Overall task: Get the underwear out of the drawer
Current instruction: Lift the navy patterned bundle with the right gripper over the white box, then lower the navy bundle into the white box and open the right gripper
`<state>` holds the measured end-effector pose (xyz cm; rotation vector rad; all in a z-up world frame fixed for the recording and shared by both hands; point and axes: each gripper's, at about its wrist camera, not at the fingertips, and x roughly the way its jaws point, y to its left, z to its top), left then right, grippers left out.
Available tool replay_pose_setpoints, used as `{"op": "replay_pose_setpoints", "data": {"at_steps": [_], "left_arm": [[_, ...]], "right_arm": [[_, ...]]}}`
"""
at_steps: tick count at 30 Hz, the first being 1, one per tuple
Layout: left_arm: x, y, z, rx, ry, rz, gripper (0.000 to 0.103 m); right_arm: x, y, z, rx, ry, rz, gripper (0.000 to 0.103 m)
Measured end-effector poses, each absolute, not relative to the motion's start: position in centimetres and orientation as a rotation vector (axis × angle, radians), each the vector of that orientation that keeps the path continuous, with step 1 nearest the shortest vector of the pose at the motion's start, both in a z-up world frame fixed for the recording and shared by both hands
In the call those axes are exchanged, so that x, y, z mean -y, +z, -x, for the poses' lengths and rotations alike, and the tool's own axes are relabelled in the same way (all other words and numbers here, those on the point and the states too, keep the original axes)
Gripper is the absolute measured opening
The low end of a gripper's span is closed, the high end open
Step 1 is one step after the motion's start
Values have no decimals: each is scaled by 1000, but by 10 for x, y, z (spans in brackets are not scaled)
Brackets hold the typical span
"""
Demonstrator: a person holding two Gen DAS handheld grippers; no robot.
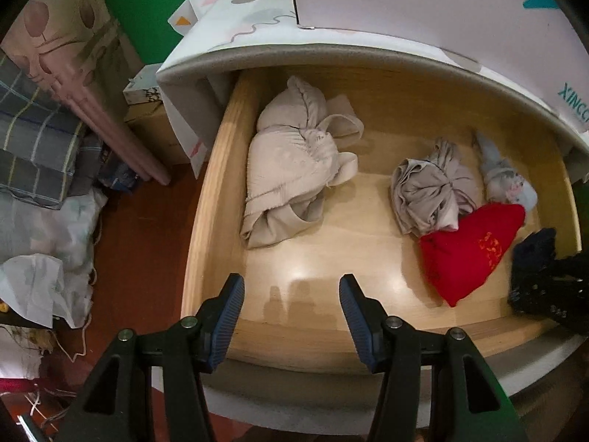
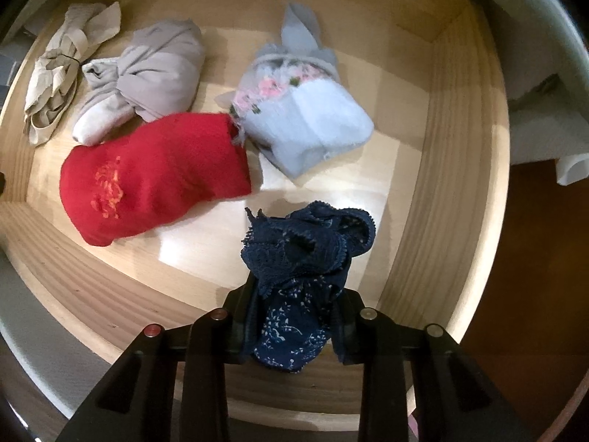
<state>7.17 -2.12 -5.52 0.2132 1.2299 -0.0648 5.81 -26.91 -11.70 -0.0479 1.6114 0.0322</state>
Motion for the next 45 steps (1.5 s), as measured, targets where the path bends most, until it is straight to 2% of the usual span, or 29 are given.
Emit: {"op": "replay_pose_setpoints", "data": {"at_steps": [8,26,33,38,45], "left_arm": [[34,-54,-67,-1180,-54,-292,55],[21,-55,-70,-1195,-60,-217,55],[21,-56,-70,-1195,-61,-214,55],[19,-57,-72,-1204,-65,-194,55],[17,-56,-72,-1206,-70,-176,55]], "right_arm": [[268,-87,-56,-1529,22,-9,28],[292,78,-45,-1334,94,-1,28],[295,144,-70,-1204,89,-17,28],[301,164,-106,-1145,44,-58,28],[294,156,-163,-1149,-11,-46,28]]}}
